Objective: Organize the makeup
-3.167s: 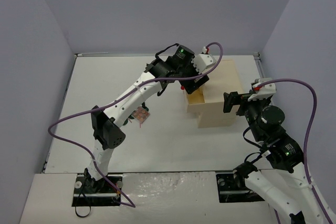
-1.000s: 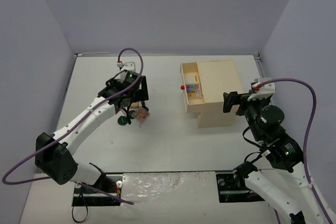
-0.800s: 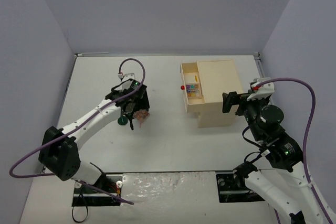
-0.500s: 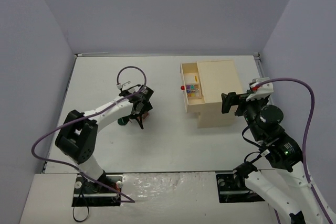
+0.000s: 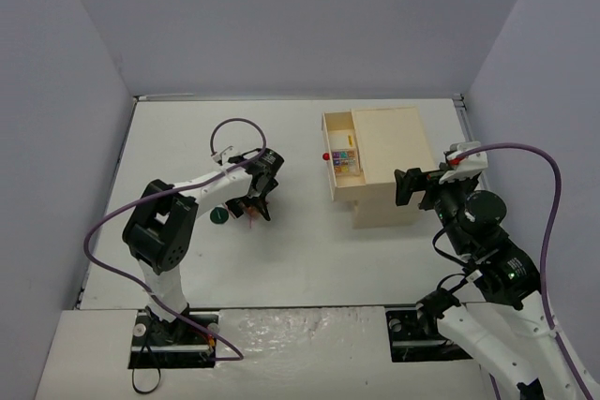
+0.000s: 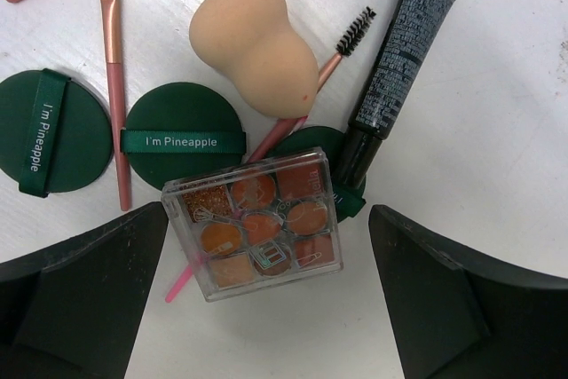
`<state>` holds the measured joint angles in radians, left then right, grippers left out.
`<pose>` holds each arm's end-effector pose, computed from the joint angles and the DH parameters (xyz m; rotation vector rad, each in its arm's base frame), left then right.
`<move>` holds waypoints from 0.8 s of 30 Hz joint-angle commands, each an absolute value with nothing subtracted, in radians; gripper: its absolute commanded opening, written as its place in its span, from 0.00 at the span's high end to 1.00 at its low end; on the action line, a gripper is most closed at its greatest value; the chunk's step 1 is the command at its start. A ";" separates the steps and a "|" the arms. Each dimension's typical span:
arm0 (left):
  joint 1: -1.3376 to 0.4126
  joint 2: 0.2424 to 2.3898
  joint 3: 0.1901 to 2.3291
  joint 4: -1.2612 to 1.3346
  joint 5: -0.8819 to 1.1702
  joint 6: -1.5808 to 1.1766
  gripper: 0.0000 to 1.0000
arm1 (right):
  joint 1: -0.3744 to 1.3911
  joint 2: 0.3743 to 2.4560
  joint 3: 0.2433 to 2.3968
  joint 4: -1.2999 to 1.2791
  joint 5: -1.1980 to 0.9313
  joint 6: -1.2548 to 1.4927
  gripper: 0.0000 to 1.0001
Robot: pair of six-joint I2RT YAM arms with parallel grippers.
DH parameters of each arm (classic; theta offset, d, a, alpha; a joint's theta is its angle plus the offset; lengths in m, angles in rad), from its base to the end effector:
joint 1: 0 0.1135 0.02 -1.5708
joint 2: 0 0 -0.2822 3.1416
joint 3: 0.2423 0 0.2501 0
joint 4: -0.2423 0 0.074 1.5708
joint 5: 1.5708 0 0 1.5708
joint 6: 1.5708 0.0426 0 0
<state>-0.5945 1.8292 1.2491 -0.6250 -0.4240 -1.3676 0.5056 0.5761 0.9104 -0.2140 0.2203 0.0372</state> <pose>0.3150 -0.1918 0.1981 -1.0717 2.3596 -0.0880 0.0988 0.0440 0.4174 -0.1603 1.4508 0.2837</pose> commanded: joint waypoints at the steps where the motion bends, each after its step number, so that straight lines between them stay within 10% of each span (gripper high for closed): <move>1: -0.598 1.813 1.278 -0.651 -0.455 -1.415 0.06 | 0.515 0.579 0.915 -0.149 0.220 0.043 0.00; 24: -0.596 1.853 1.275 -0.676 -0.415 -1.419 0.22 | 0.514 0.581 0.910 -0.147 0.220 0.047 0.00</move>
